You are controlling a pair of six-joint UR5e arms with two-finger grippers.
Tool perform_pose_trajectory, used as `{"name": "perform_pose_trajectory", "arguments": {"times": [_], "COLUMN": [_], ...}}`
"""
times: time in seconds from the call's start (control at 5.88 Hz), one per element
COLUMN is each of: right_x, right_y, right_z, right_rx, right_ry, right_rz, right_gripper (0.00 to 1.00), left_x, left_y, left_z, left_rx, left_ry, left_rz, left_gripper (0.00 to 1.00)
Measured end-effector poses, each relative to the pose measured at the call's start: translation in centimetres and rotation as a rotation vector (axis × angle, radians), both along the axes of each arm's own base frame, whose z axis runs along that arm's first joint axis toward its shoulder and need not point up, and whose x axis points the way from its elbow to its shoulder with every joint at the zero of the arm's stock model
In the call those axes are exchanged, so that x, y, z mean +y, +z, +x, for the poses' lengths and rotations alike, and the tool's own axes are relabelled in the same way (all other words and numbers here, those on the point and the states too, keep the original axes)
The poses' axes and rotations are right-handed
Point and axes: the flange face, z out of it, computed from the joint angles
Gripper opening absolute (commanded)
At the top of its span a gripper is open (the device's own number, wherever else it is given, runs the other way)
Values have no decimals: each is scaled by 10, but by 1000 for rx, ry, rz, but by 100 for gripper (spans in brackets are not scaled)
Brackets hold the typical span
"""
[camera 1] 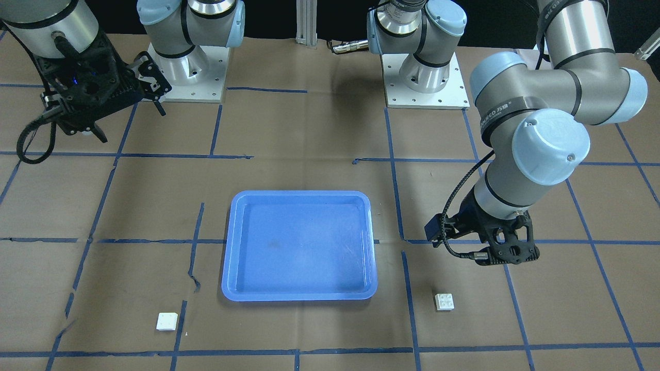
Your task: Assemble white blocks and place on blue tray
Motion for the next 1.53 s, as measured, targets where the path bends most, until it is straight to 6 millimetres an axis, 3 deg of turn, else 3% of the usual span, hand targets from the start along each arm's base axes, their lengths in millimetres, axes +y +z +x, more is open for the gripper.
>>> {"name": "perform_pose_trajectory", "arguments": {"times": [0.34, 0.68, 0.85, 1.02, 1.19, 1.36, 1.53], "right_x": [-26, -56, -84, -124, -166, -193, -206], "right_y": [-15, -26, -28, -30, -47, -74, -98], "right_z": [-21, -66, -80, -86, -88, -86, -82], "right_rx": [43, 17, -4, -19, -73, -149, -216], "right_ry": [384, 661, 731, 768, 784, 821, 869], "right_rz": [-16, -17, -48, -93, -128, -151, -166], "right_gripper": [100, 100, 100, 100, 100, 100, 100], "left_x": [-10, -21, -26, -33, -40, -45, -46], "left_y": [-67, -111, -124, -134, -140, -146, -152], "left_z": [10, 12, 12, 13, 14, 14, 14], "left_rx": [2, 2, -1, -4, -6, -7, -6], "left_ry": [-33, -36, -37, -37, -37, -38, -37], "left_rz": [16, 24, 5, -15, -39, -56, -58], "left_gripper": [99, 99, 99, 99, 95, 72, 48]}}
